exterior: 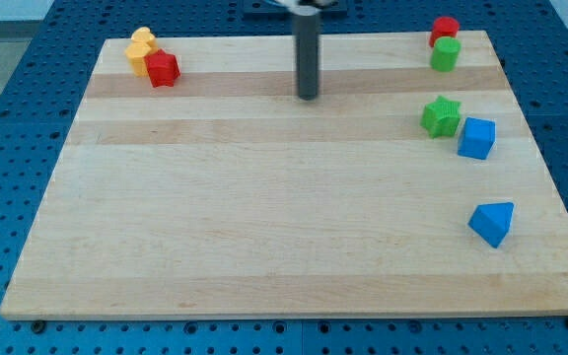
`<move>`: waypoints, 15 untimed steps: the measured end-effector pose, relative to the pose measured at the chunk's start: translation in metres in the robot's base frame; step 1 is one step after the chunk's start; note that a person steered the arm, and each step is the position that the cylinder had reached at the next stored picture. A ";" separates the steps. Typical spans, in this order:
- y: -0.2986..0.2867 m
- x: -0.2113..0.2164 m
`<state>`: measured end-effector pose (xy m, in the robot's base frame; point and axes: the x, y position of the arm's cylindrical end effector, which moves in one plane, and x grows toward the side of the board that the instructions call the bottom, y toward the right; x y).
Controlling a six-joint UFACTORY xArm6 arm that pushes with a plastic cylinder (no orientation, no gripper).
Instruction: Push the red circle into the red star
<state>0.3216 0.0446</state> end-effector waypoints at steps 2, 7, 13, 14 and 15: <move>0.154 0.003; 0.277 -0.131; 0.133 -0.110; 0.131 -0.090; 0.125 -0.074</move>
<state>0.2478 0.1697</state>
